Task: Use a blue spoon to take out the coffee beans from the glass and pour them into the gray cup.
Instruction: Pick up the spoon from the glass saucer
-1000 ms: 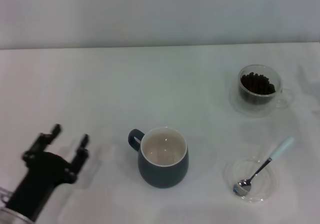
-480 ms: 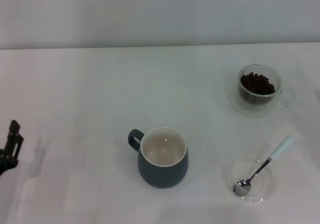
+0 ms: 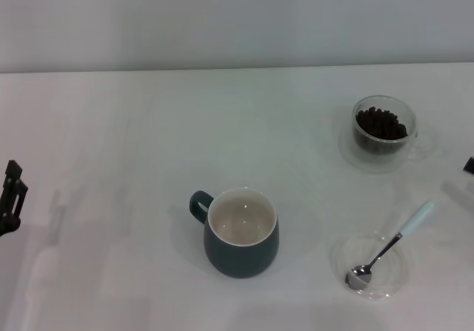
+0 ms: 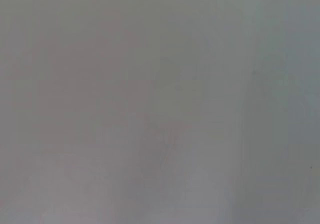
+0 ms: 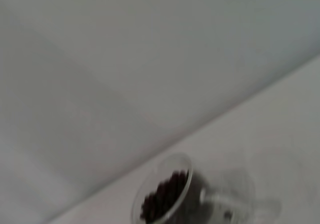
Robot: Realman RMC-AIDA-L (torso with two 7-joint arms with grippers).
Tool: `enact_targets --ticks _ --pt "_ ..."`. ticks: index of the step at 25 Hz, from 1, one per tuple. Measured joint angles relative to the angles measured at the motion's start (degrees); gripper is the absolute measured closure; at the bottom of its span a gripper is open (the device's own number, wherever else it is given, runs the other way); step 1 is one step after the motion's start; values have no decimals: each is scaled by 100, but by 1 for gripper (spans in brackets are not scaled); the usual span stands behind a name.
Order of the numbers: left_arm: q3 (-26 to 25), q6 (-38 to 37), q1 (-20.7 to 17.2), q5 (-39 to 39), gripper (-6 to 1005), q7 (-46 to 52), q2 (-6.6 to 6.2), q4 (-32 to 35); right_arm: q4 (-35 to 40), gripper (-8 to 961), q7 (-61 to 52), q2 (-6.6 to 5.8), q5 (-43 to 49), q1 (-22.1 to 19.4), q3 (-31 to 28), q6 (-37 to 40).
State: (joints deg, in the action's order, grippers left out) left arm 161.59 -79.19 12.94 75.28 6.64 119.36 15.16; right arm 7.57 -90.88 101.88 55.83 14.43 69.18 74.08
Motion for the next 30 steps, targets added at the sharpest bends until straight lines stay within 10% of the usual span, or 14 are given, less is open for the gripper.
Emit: enact_targets --ticks 30 --pt "38 11 211 -22 357 -49 -10 -201 -7 245 -71 555 473 114 316 -141"
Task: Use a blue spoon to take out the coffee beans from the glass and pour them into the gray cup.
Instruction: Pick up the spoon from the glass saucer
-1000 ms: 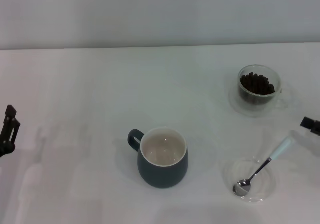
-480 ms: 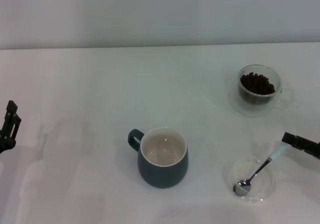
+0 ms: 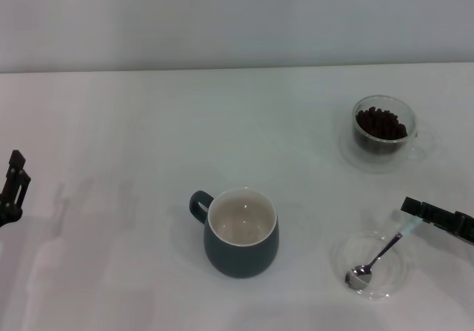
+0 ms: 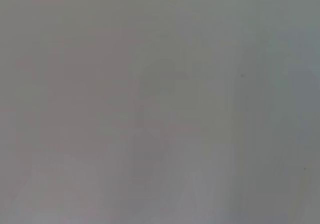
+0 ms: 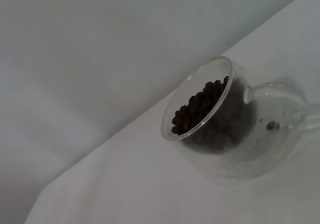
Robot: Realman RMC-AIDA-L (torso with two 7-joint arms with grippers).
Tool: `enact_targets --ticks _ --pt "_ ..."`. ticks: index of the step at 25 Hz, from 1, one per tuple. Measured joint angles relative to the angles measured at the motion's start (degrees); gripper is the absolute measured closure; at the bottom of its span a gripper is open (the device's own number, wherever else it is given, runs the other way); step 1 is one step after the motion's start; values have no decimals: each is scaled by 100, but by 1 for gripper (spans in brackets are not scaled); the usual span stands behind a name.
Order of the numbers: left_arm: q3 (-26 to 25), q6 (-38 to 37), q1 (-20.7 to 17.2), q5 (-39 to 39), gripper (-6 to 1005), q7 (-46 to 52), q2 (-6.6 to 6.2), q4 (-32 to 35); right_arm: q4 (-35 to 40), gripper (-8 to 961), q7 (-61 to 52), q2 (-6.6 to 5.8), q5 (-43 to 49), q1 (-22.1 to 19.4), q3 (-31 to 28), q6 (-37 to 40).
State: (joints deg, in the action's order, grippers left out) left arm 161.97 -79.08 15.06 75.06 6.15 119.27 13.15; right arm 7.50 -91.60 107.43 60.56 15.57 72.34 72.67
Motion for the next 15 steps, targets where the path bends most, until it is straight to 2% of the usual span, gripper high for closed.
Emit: enact_targets --ticks 7,13,15 --pt "-14 -17 -3 0 356 0 0 -2 5 244 0 37 -10 5 -27 -8" --pt "-25 -20 -3 0 356 0 0 -1 9 397 0 44 -58 -26 -76 -76" --pt "-31 -21 -3 -1 356 0 0 1 18 523 -1 44 -61 -30 -80 -78"
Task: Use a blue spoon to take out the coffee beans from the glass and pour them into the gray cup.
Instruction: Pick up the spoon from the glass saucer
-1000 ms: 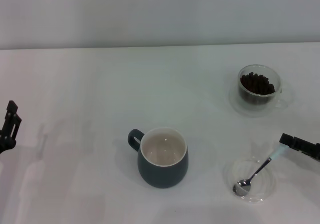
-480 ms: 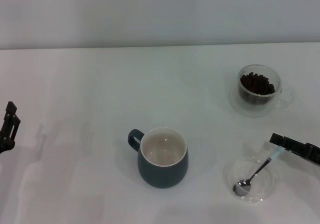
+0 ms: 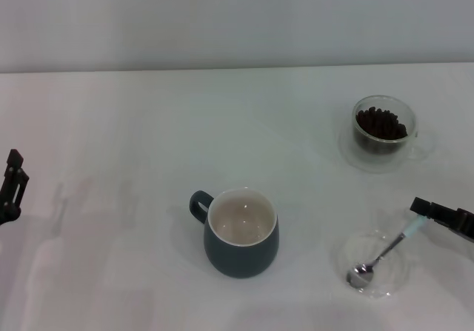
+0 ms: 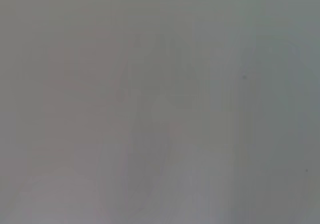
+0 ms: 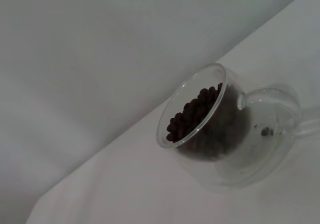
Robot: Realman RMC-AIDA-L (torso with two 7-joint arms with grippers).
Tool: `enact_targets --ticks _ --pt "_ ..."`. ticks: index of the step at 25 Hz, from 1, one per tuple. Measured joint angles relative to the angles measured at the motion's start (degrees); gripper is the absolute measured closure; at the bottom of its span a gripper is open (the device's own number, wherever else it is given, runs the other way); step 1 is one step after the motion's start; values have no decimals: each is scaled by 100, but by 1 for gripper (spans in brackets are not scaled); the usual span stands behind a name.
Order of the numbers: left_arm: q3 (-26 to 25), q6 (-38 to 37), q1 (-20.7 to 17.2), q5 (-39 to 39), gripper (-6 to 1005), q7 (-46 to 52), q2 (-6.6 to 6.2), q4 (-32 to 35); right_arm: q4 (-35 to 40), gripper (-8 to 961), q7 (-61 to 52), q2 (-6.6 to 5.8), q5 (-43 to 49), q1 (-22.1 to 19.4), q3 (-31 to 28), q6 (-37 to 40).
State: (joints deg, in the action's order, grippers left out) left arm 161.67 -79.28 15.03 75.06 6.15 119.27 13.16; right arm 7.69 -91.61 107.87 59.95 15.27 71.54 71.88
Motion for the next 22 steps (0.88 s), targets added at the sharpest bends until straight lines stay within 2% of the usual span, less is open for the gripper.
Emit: enact_targets --ticks 2,9,22 --pt "-3 0 0 0 356 0 0 1 14 650 -3 -1 -11 -7 -13 37" --pt "-13 0 0 16 356 0 0 3 28 768 -73 12 -18 -2 -99 197" --pt "-13 -21 0 31 356 0 0 3 41 803 -155 67 -21 29 -241 364"
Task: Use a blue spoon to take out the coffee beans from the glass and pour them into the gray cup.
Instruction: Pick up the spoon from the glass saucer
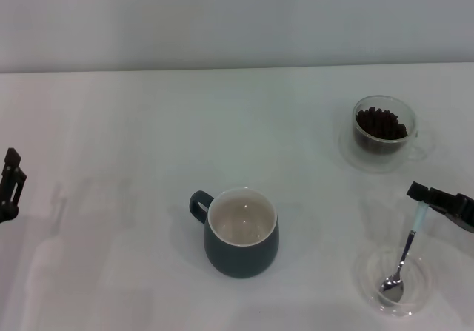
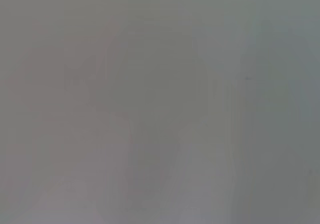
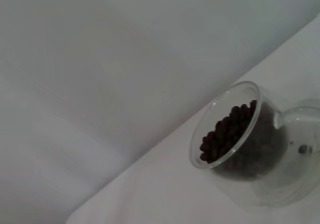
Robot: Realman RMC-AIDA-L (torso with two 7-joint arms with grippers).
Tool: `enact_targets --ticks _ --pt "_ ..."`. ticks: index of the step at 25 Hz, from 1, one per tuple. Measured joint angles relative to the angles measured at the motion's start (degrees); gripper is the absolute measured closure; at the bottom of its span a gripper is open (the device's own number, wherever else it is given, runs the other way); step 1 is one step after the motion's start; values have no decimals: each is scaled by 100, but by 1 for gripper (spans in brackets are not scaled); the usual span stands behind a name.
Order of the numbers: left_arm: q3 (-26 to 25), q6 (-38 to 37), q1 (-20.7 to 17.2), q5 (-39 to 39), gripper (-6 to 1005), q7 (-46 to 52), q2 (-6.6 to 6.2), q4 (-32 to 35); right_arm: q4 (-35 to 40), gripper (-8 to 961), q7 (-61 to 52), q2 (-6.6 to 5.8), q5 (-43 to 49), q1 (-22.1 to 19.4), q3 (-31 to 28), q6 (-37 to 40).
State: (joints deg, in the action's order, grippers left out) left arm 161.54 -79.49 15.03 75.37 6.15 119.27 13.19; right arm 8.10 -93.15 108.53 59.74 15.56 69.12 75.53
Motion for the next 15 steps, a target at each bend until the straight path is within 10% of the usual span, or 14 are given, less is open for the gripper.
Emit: enact_targets --ticks 15 --pt "0 -31 -8 5 356 0 0 -10 497 802 -2 4 -63 28 -580 332"
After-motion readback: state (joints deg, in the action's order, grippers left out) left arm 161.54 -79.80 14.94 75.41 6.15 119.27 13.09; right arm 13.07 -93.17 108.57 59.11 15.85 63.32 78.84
